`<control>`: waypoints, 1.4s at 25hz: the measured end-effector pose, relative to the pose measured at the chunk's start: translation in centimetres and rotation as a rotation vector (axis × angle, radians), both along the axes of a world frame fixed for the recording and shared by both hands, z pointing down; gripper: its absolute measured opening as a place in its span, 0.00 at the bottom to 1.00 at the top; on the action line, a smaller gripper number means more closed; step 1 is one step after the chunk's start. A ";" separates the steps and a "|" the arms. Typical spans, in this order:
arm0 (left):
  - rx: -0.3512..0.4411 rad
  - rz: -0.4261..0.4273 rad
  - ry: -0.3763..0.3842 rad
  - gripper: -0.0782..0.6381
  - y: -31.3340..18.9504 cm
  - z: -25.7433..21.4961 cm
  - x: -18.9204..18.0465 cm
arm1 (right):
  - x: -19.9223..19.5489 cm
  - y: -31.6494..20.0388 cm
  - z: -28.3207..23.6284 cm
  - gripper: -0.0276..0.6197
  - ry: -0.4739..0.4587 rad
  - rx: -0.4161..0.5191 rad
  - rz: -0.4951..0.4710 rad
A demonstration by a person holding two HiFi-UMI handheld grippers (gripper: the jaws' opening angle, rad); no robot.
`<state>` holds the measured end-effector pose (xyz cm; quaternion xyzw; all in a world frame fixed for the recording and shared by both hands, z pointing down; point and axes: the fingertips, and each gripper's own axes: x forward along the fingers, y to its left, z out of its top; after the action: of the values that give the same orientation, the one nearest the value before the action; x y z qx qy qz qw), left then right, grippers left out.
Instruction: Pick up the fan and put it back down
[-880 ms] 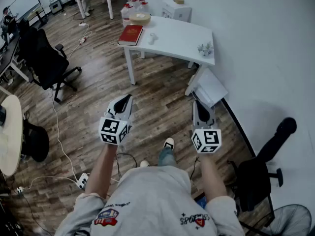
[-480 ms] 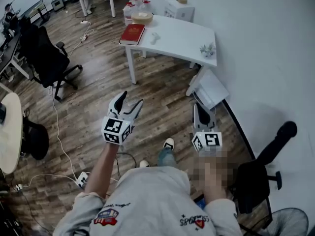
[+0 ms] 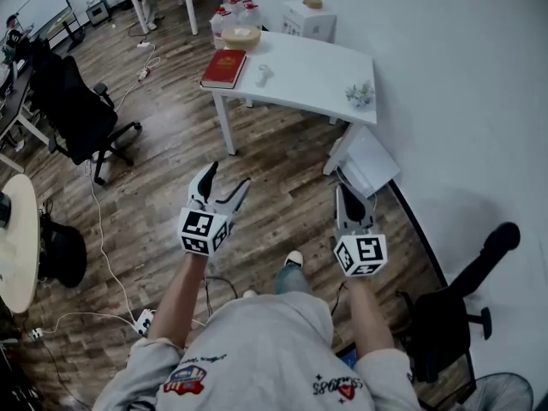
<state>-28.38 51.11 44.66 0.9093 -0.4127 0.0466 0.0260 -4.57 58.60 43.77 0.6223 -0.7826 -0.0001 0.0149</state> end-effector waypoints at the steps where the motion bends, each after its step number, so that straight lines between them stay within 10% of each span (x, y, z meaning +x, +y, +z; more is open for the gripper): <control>1: -0.003 -0.003 -0.001 0.58 -0.7 0.1 0.4 | 0.5 -0.9 0.0 0.03 -0.002 -0.001 -0.003; 35: -0.125 -0.086 -0.003 0.58 -26.2 4.3 18.9 | 20.8 -26.7 2.8 0.03 -0.081 -0.087 -0.068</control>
<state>-9.48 24.92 48.97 0.8873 -0.4476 0.0724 0.0844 16.20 31.86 46.62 0.5938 -0.8024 0.0587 0.0102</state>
